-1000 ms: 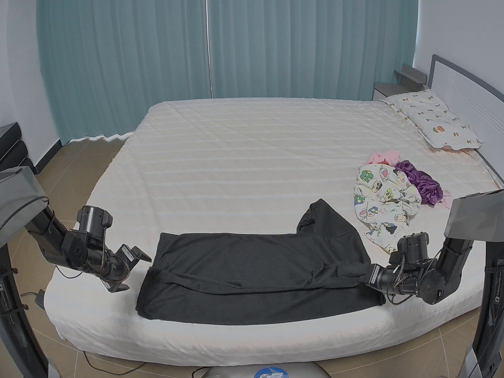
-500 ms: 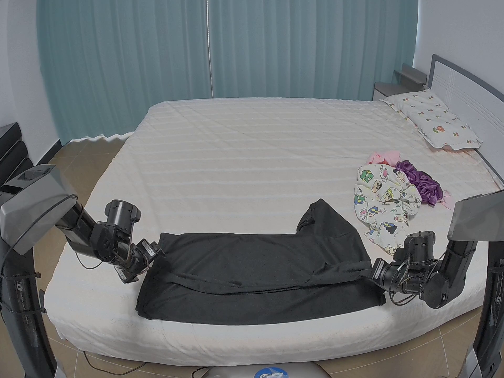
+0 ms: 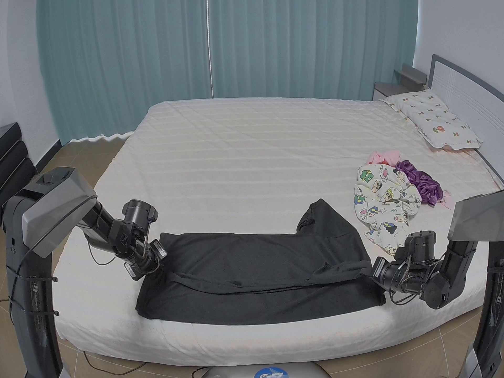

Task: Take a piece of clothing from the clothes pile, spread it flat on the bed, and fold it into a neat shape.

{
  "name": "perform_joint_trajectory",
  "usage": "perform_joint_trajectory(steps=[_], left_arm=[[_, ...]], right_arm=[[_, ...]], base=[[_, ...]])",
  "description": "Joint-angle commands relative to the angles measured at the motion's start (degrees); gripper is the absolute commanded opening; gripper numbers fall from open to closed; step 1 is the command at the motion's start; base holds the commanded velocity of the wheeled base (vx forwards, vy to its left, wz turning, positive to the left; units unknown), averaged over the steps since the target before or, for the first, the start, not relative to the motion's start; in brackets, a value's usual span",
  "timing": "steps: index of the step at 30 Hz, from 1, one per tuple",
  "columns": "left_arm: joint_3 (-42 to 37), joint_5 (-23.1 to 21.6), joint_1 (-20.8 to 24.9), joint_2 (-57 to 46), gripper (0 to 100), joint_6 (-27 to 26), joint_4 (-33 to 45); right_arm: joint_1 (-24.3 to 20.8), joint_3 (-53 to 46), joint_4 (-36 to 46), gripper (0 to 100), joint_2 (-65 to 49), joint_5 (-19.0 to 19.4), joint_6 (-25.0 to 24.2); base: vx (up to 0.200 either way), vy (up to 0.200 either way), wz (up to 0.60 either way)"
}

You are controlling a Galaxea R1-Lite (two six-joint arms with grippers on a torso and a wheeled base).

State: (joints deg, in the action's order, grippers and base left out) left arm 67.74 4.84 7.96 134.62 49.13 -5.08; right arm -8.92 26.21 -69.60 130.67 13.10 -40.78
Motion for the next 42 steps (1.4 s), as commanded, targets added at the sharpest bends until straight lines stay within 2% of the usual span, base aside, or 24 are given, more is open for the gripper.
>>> perform_joint_trajectory(steps=[1, 12, 17, 33, 42], left_arm=[[0.6, 1.0, -0.1, 0.5, 0, 0.1, 0.0], [-0.2, 1.9, -1.7, -3.7, 0, 3.5, 0.0], [-2.4, 1.2, -2.5, -5.9, 0, 3.6, -0.6], [-3.5, -0.8, -3.1, -7.0, 0, 3.6, -0.5], [-4.5, -2.1, -3.6, -8.5, 0, 3.6, -0.5]], right_arm=[[0.0, -0.3, -1.9, 0, 0.0, 0.1, -0.4], [0.1, -0.5, -7.7, 0, 0.0, 0.0, -1.0], [0.1, -1.3, -10.1, 0, -0.1, 0.0, -2.6], [0.1, -1.6, -10.6, 0, 0.2, 0.0, -2.7], [-0.2, -2.8, -14.3, 0, 1.0, -0.2, -2.6]], base=[[0.0, 0.0, 0.0], [0.0, 0.0, 0.0], [0.0, 0.0, 0.0], [0.0, 0.0, 0.0], [0.0, 0.0, 0.0]])
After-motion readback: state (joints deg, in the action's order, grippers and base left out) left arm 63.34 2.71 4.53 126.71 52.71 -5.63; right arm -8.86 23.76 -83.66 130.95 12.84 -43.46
